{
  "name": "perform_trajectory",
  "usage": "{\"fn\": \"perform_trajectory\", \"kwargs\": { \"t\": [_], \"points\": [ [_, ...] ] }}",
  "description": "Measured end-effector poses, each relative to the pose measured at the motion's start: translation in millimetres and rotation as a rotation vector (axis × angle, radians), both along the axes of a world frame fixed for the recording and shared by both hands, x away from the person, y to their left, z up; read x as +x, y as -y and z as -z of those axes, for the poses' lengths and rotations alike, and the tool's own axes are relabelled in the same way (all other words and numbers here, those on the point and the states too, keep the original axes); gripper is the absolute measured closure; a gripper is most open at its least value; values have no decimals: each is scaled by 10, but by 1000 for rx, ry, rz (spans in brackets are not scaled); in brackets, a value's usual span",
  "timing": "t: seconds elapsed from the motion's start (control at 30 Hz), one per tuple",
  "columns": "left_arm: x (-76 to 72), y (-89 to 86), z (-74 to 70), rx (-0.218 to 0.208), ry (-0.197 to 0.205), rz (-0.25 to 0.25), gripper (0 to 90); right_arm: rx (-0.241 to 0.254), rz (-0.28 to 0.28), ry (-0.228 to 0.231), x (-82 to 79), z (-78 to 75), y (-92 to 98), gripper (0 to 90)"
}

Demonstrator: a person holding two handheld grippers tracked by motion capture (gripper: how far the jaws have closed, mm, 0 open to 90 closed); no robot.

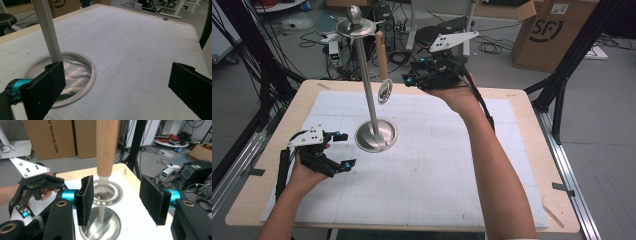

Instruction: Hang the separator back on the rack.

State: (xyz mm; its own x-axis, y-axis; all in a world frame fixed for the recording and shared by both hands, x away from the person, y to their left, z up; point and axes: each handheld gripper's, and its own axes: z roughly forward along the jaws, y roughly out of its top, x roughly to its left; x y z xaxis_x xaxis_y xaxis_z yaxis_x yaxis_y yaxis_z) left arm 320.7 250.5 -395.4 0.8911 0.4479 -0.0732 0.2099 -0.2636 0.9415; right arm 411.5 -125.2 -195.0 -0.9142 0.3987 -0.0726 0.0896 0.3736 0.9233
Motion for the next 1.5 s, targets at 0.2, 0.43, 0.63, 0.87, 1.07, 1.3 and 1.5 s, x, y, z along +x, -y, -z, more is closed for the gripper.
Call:
{"fn": "perform_trajectory", "kwargs": {
  "t": [0.2, 0.43, 0.63, 0.87, 1.07, 1.3, 1.5],
  "points": [
    [-1, 14, 6, 4, -7, 5, 17, -2, 28, 19, -80, 11, 221, 421],
    [-3, 0, 0, 1, -5, 3, 17, 9, 56, 23, -160, 113, 447, 408],
    [-2, 4, 3, 4, -6, 6, 17, 24, 73, 30, -201, 167, 587, 402],
    [-5, -2, -3, 2, -2, 4, 17, 26, 77, 20, -259, 211, 659, 389],
    [-5, -2, -1, 4, -3, 4, 17, 34, 84, 17, -310, 259, 713, 373],
    [-4, -7, -3, 7, 0, 5, 17, 43, 84, 6, -416, 387, 795, 343],
    [-5, -8, 0, 0, -3, 8, 17, 44, 89, 0, -526, 552, 944, 315]
  ]
}}
